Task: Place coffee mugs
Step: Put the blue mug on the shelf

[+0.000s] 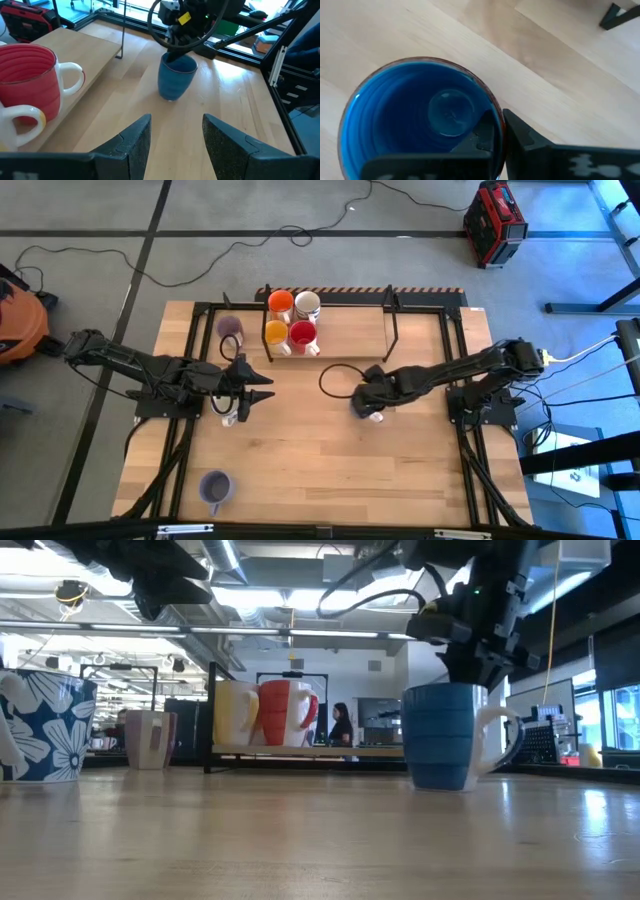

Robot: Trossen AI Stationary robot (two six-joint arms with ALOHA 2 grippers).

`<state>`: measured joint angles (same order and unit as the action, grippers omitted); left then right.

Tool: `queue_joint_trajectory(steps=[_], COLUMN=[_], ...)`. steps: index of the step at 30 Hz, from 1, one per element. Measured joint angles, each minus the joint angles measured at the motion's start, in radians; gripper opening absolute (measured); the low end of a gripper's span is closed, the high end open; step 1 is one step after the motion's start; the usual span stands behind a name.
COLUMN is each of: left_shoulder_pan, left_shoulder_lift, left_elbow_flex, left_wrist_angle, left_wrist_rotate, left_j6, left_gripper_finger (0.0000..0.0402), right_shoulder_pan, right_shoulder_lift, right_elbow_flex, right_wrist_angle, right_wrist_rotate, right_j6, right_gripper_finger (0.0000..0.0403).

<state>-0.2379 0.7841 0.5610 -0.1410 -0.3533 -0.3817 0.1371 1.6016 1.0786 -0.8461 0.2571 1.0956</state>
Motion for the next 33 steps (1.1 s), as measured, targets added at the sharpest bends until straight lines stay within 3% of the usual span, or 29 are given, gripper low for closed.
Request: queue_joint_trajectory(steps=[4,12,20,27,33], left_shoulder_pan=[0.000,0.000,0.000,0.000,0.000], left_shoulder_lift=[0.000,0.000,0.000,0.000,0.000], left_elbow_flex=[0.000,0.000,0.000,0.000,0.000], left_wrist_angle=[0.000,0.000,0.000,0.000,0.000], left_wrist_rotate=[0.000,0.000,0.000,0.017,0.027], left_j6=[0.000,0.000,0.000,0.000,0.000], left_gripper_finger=[0.0172,0.0172,0.0172,0.0172,0.0172], right_shoulder_pan=[0.000,0.000,0.012,0.217,0.414], right_shoulder_lift=[-0.002,-0.008,-0.093,-0.164,-0.149], right_elbow_flex=[-0.003,0.003,0.144,0.141,0.055], right_wrist_angle=[0.025,0.013,-0.121,-0.134,-0.088], right_wrist_rotate=[-0.028,-0.046,-0.022,0.086,0.204], right_j6=[0.000,-0.024,-0.109,-0.146,-0.007], right_gripper_finger=[0.0029,0.0125,0.0186,0.0193,0.0193])
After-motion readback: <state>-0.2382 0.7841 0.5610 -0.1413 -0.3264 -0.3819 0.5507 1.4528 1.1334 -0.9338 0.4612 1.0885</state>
